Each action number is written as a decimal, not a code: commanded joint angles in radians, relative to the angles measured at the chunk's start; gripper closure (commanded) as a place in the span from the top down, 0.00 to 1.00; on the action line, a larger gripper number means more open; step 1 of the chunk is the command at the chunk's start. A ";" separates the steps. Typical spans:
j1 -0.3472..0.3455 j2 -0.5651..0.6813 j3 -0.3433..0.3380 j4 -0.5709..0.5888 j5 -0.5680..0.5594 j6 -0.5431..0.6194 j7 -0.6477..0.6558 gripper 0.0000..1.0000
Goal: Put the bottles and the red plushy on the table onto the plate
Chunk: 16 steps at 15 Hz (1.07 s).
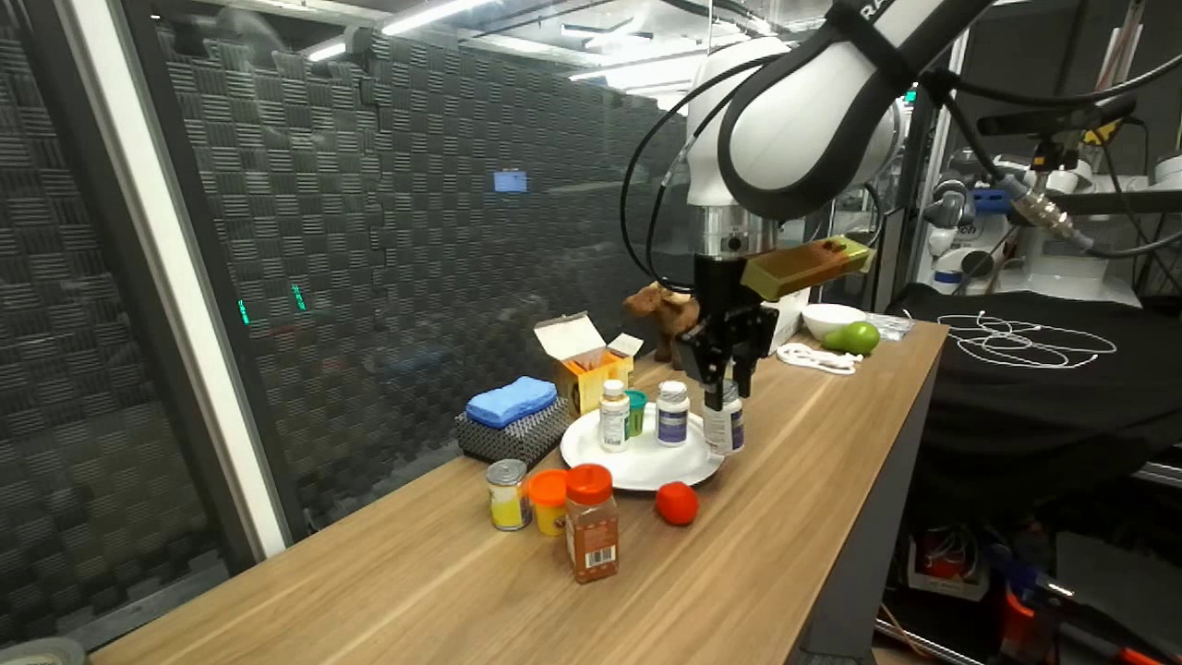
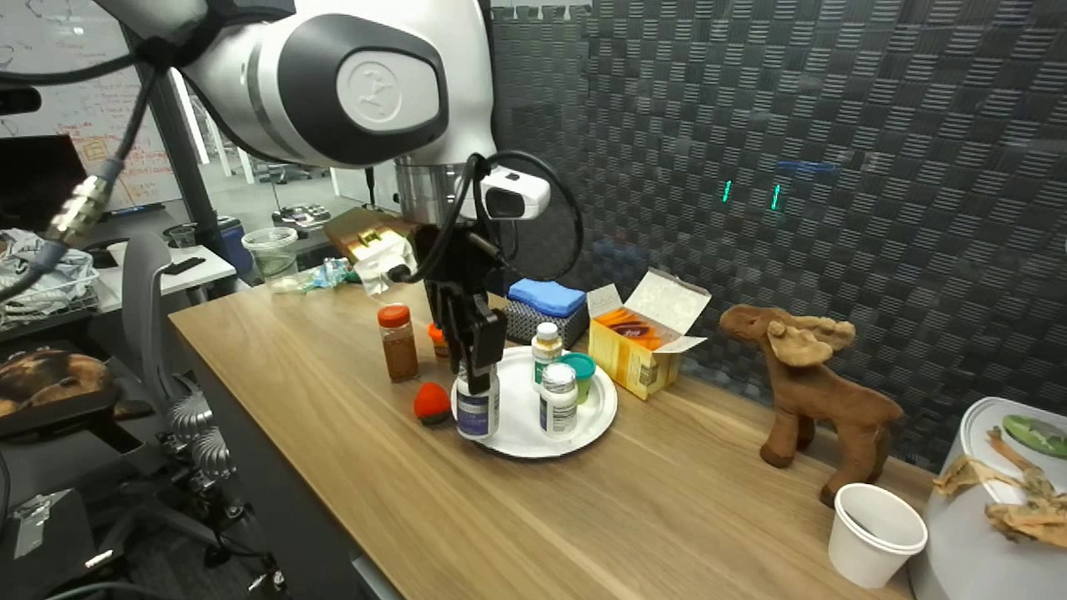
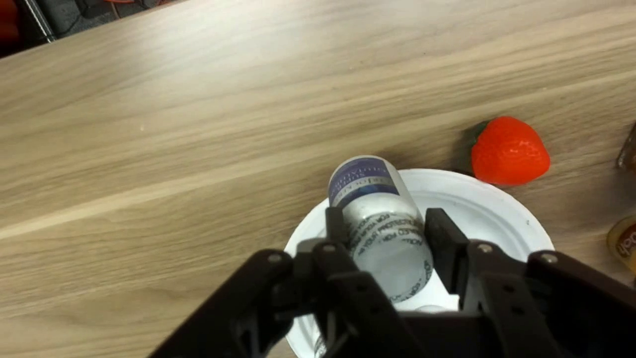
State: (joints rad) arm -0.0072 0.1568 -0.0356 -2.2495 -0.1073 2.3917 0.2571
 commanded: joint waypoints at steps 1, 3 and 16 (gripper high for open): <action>-0.010 0.053 -0.005 0.062 0.043 -0.027 -0.032 0.19; -0.017 0.074 -0.004 0.080 0.081 -0.019 -0.031 0.19; -0.014 0.169 -0.011 0.149 0.157 0.035 0.004 0.19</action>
State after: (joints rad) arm -0.0252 0.2955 -0.0399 -2.1299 0.0257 2.4007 0.2529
